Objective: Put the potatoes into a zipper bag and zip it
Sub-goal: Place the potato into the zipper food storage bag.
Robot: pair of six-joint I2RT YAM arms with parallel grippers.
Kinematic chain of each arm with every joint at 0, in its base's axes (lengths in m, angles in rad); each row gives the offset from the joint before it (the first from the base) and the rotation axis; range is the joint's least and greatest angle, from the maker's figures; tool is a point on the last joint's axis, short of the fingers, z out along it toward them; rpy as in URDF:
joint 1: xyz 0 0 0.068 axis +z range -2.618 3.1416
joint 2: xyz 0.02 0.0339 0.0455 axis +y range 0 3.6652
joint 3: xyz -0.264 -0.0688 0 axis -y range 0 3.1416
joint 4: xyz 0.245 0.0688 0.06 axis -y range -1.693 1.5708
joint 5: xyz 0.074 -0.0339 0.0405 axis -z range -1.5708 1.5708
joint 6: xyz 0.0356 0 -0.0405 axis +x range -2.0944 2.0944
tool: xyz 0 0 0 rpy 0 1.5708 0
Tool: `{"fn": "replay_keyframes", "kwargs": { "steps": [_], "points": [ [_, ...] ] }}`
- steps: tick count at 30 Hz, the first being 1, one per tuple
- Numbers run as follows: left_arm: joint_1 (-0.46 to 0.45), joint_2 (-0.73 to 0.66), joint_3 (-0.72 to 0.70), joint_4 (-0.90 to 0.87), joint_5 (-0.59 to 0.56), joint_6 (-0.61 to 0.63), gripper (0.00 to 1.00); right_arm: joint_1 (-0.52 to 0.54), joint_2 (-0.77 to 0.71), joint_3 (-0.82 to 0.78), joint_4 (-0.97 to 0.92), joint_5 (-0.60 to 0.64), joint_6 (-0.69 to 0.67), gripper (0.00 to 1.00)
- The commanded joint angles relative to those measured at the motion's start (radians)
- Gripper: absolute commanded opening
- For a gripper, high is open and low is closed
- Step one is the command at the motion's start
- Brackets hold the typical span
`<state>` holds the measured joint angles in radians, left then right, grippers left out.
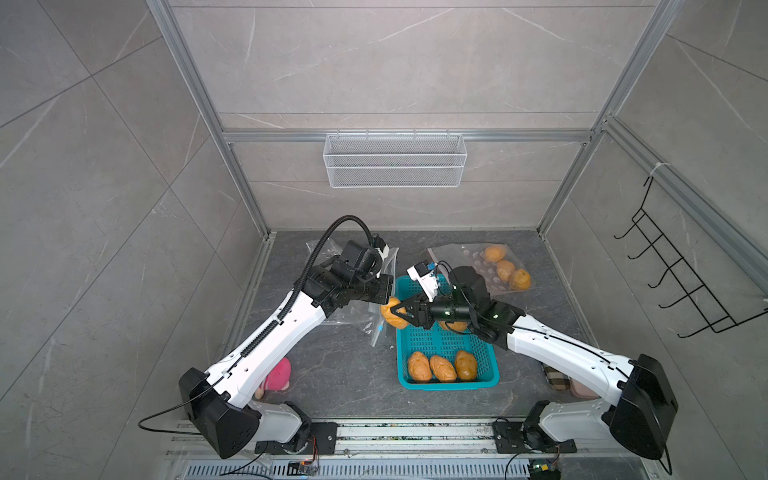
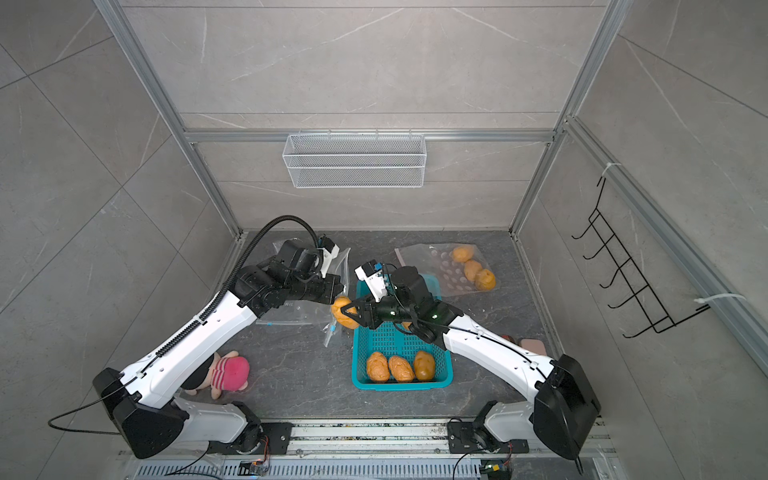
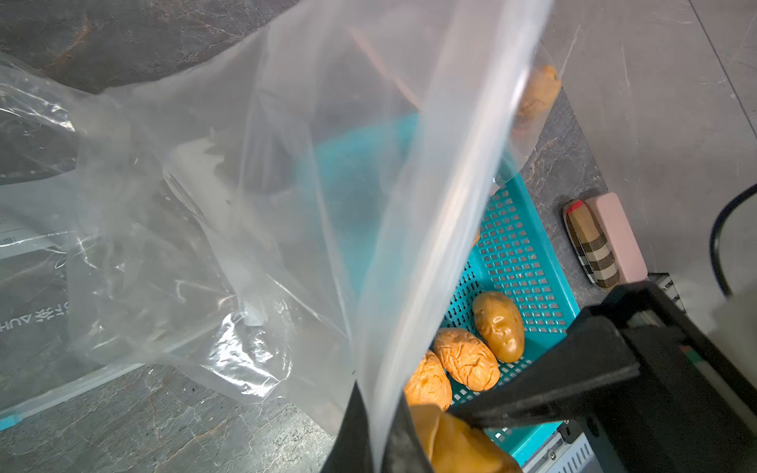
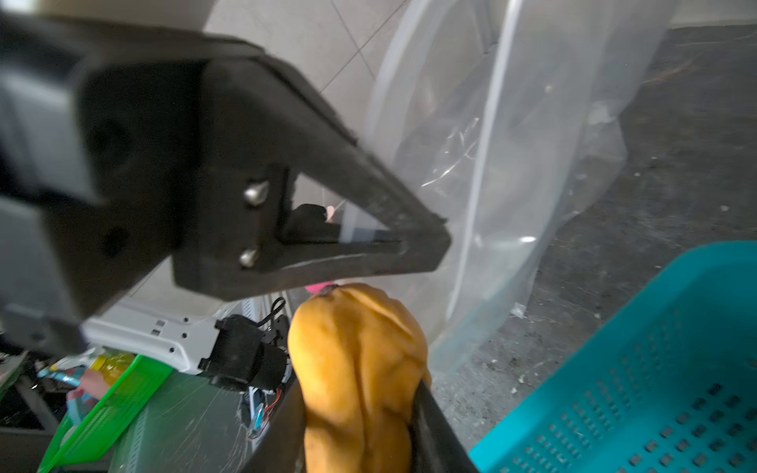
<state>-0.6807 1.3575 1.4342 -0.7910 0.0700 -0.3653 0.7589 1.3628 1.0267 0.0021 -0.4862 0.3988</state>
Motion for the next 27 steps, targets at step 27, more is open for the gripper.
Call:
{"fn": "replay_keyframes", "kwargs": {
  "steps": [27],
  "points": [
    [-0.006, -0.052, -0.101, 0.049, 0.089, 0.084, 0.0, -0.004, 0.218, 0.358, -0.329, 0.18, 0.148, 0.31]
  ]
}}
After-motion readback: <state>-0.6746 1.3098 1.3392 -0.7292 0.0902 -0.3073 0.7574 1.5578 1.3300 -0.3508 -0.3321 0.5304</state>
